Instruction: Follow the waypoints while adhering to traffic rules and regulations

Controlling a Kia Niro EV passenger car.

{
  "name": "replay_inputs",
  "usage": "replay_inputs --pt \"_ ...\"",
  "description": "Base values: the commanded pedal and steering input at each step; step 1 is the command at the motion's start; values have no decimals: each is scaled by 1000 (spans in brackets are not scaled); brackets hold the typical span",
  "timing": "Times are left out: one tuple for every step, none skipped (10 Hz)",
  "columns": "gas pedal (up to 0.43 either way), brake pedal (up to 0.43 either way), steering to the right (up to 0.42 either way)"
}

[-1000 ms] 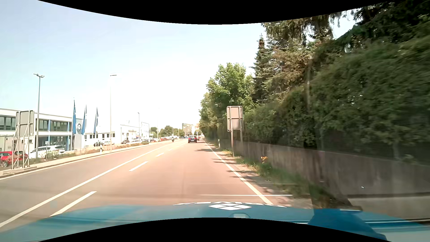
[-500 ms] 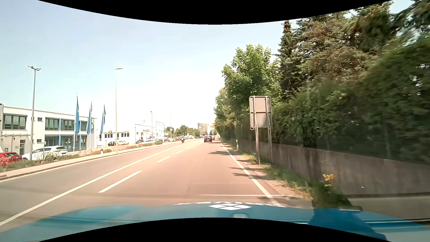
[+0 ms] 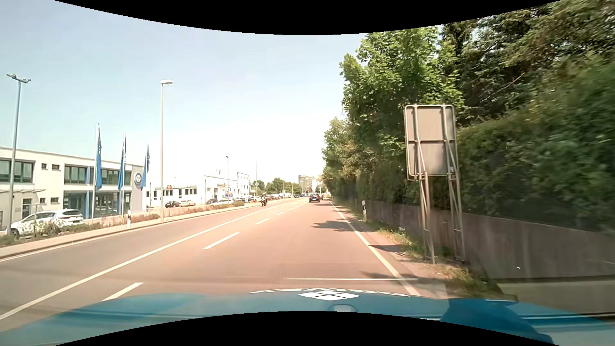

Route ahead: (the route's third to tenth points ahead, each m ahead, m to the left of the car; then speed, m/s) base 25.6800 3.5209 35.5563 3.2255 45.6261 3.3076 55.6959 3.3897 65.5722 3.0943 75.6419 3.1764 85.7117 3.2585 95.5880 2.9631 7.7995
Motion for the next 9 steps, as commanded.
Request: replay_inputs --pt "287 0 -36" --pt "287 0 -29" --pt "287 0 -21" --pt "287 0 -13" --pt "287 0 -10" --pt "287 0 -10" --pt "287 0 -9" --pt "287 0 -9" --pt "287 0 -7"
